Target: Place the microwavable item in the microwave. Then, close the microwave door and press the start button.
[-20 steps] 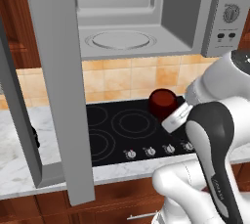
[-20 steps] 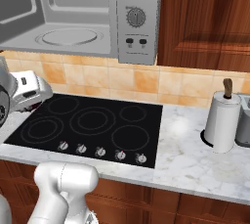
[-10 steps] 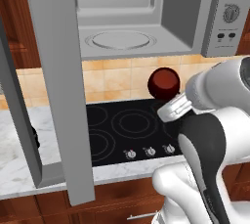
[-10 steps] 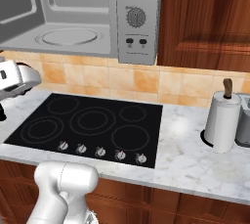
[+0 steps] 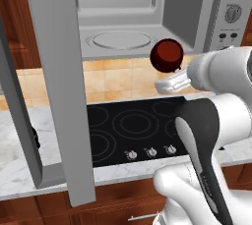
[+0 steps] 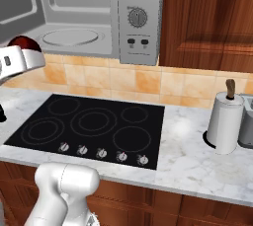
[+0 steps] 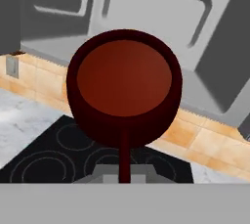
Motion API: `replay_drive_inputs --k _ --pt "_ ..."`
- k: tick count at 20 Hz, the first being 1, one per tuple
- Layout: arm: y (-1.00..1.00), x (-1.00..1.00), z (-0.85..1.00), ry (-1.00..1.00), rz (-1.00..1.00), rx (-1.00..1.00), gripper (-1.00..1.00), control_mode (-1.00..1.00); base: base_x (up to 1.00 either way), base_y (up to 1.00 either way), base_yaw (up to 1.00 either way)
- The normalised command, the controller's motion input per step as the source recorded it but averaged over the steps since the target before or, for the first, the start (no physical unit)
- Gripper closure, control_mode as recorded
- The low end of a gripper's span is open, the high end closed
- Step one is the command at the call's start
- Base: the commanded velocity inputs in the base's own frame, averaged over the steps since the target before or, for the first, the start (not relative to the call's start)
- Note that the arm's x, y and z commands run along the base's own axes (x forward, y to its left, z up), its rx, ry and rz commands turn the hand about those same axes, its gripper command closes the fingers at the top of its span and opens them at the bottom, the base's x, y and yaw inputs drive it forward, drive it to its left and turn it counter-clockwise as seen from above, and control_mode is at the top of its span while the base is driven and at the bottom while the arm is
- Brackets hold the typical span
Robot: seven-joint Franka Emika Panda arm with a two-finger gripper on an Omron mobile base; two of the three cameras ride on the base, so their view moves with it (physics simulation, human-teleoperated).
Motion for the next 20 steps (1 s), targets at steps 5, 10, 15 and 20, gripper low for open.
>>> replay_drive_inputs --k 5,10,15,20 --pt "-0.02 0.68 0.27 0.03 -0.05 0.12 1.00 -1.00 0.00 0.00 0.00" --pt "0.01 0.73 0.05 0.08 -0.04 0.02 1.00 -1.00 0.00 0.00 0.00" --pt "0.05 0.79 0.00 0.11 0.00 0.00 1.00 -1.00 0.00 0.00 0.00" --pt "0.05 0.88 0.00 0.12 0.00 0.00 1.00 -1.00 0.00 0.00 0.00"
